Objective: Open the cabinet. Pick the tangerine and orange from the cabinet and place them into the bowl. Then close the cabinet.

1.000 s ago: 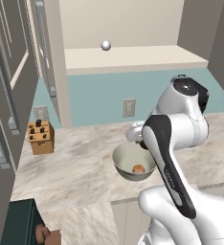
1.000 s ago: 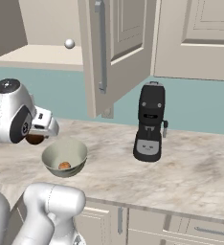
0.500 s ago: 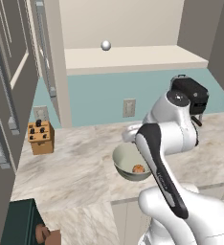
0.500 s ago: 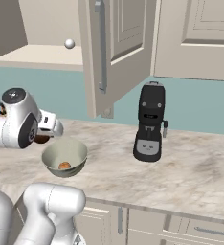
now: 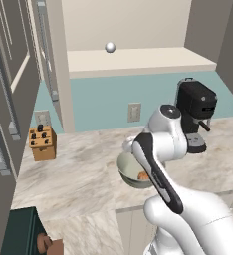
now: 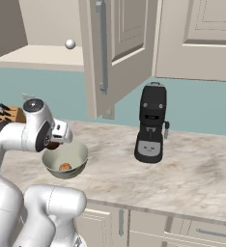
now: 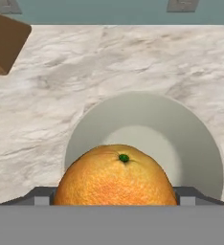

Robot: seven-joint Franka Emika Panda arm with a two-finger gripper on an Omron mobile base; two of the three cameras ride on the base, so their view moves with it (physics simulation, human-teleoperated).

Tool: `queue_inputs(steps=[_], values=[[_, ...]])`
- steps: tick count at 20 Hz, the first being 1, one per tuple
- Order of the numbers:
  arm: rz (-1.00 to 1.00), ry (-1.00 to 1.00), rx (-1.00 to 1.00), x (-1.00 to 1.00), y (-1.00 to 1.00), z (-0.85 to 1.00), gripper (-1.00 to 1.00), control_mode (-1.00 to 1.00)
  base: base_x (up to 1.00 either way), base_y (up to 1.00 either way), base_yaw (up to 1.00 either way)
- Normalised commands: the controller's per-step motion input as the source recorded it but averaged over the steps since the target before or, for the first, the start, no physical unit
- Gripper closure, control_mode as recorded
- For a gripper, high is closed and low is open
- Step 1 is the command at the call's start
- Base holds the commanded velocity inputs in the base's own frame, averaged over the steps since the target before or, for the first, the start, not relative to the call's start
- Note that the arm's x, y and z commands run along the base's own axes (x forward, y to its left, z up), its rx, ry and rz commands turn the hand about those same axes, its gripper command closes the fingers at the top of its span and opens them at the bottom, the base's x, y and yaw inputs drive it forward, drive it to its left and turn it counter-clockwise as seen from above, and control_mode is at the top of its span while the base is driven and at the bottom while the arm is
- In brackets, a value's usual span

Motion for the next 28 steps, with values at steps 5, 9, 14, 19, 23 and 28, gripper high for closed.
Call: queue_inputs(steps=[5,9,14,19,23,28], values=[[0.00,0.25,0.00,0.45,0.00,-0.80,1.00,-1.00,0.00,0.00,0.00],[0.00,0.09,0.00,0.41,0.00,-0.59,1.00,-1.00,0.00,0.00,0.00],[0.00,-0.02,0.00,0.28,0.00,-0.26,1.00,-1.00,0.00,0.00,0.00],[0.00,-0.05,0.00,0.22,0.00,-0.20,1.00,-1.00,0.00,0.00,0.00],[0.00,-0.02,0.00,0.05,0.00,-0.27,-1.00,-1.00,0.00,0.00,0.00],[0.00,-0.03,0.00,0.00,0.00,0.00,-1.00,-1.00,0.00,0.00,0.00]])
